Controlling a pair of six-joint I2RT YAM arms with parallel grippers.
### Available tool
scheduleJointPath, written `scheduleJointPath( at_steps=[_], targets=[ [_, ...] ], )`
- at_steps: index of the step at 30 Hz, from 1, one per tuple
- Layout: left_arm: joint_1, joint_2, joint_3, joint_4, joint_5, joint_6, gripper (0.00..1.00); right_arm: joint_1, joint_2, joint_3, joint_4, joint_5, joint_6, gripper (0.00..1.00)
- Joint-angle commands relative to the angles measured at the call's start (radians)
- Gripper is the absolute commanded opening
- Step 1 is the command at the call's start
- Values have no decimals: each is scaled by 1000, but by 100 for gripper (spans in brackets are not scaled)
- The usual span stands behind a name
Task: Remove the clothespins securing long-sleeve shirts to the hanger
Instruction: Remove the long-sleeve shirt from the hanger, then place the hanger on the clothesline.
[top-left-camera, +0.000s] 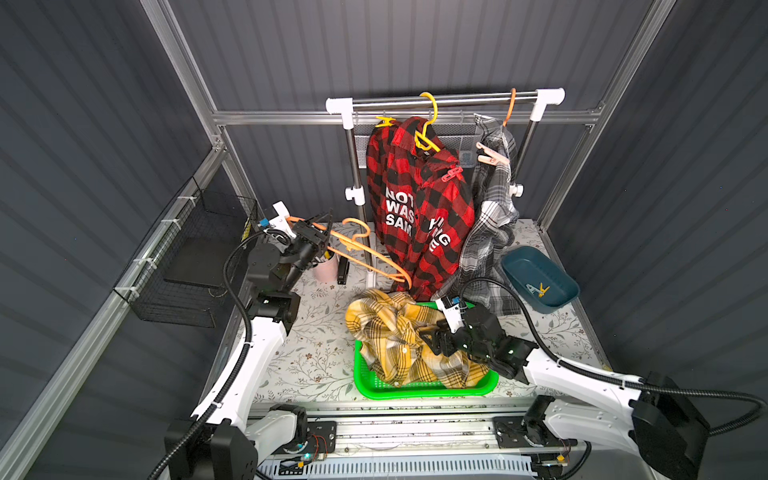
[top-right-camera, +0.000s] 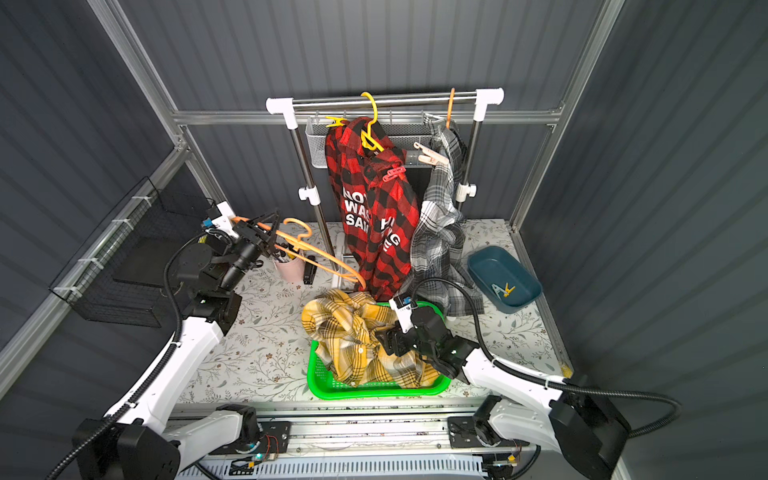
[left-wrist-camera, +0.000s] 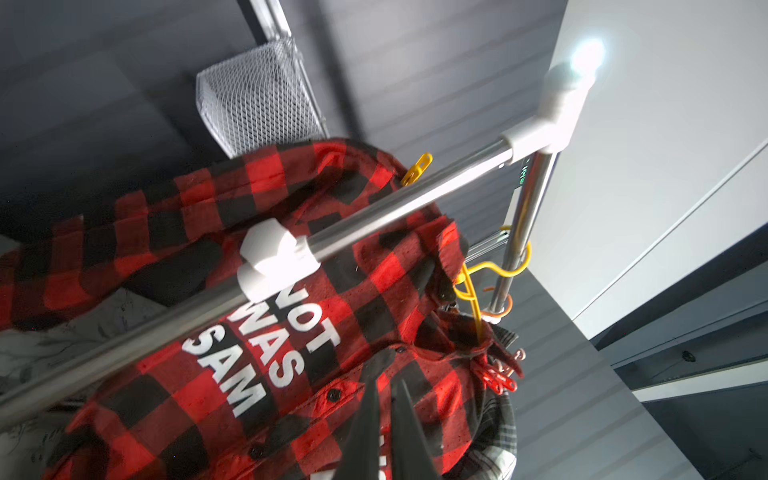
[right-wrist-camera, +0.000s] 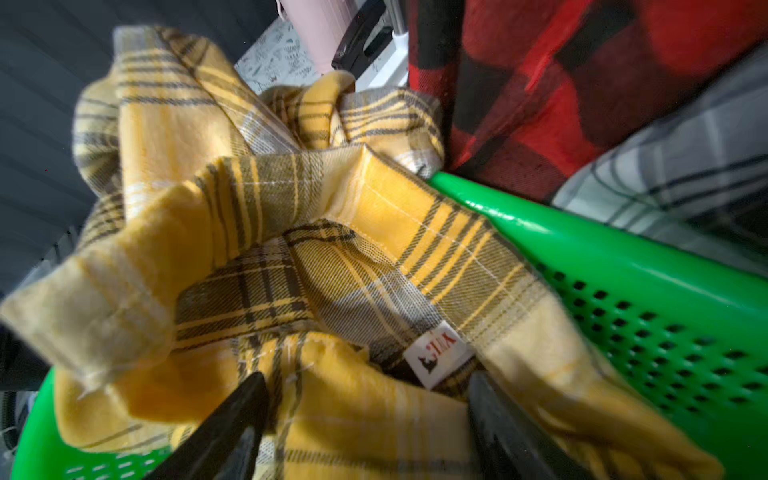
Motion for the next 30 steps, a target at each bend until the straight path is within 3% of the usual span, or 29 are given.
scheduleJointPath(
  at_steps=[1, 5, 8, 17, 30],
  targets=[
    [63, 57, -74, 254, 78, -269, 0, -33, -151, 14, 7, 8, 5, 79],
    [66, 106, -119, 361, 81, -369, 0, -38, -290, 79, -62, -10, -77, 82],
    [68, 123, -134, 416, 85, -399, 0, -38, -292, 166, -99, -52, -135, 81],
    [68, 135, -124, 429, 117, -419, 0, -38, -37, 414, -69, -126, -245, 78],
    [69, 148, -134, 477, 125, -455, 0, -20, 215, 598, 7, -189, -246, 74]
  ],
)
